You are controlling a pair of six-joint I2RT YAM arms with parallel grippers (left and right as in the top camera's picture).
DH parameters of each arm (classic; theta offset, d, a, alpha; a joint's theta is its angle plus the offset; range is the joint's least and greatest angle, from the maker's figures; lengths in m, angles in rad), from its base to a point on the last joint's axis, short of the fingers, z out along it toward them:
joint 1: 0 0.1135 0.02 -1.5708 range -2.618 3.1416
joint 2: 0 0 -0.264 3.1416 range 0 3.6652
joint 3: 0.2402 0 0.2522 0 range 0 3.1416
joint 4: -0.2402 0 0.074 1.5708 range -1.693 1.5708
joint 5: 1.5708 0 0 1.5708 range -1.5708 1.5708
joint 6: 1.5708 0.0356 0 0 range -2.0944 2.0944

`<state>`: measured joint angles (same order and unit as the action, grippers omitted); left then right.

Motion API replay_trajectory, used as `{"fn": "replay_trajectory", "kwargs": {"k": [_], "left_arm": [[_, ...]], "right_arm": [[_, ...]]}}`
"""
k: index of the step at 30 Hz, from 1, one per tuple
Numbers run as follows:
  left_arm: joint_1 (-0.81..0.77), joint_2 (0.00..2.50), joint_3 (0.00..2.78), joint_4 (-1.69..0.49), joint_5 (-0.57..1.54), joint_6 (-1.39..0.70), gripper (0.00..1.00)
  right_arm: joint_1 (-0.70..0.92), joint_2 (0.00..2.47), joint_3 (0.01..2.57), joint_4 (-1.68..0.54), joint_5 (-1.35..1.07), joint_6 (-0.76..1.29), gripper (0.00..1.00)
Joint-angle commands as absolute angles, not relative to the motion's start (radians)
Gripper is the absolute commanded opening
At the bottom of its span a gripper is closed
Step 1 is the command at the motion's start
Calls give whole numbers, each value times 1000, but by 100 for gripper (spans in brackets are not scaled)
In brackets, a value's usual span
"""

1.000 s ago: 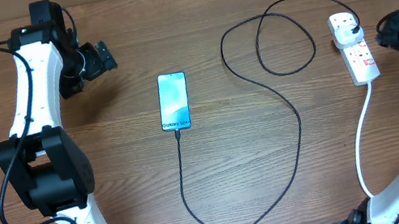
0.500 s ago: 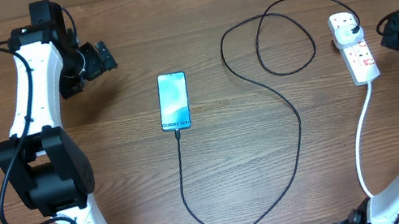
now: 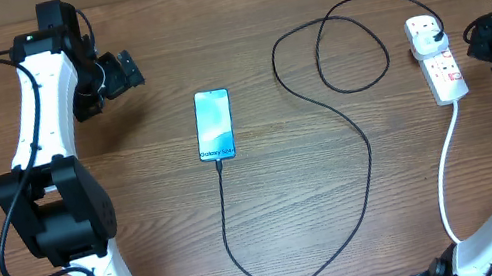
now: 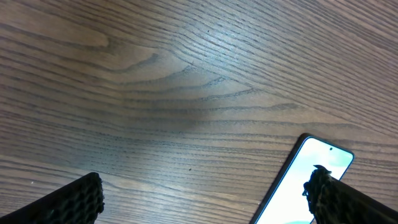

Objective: Plug charger to phone and switch on socket

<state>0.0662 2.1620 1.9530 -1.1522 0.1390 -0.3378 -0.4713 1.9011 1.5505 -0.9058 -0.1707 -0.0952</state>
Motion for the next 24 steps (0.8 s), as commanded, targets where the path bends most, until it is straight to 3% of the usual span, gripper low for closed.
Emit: {"fn": "replay_trajectory", "kwargs": {"k": [1, 7, 9, 10, 11, 13, 15, 24], "left_arm": [[65, 2155, 1961, -1151, 147, -337, 100], [65, 2155, 1961, -1151, 147, -337, 100], [65, 2155, 1961, -1151, 147, -337, 100], [65, 2155, 1961, -1151, 147, -337, 100], [65, 2155, 1961, -1151, 147, -337, 100], [65, 2155, 1961, -1151, 147, -337, 100], [65, 2155, 1961, -1151, 147, -337, 100], [65, 2155, 1961, -1151, 147, -337, 100]], "right_arm": [[-471, 1893, 1557, -903, -197, -140, 4], [-471, 1893, 1557, -902, -197, -139, 4], [-471, 1893, 1557, -897, -197, -139, 8], [-471, 1893, 1557, -893, -197, -139, 13], [-471, 1895, 1557, -888, -197, -130, 33], [-471, 1899, 1557, -885, -197, -120, 51], [-471, 1915, 1557, -877, -197, -120, 80], [-471, 1993, 1557, -862, -212, -123, 96]]}}
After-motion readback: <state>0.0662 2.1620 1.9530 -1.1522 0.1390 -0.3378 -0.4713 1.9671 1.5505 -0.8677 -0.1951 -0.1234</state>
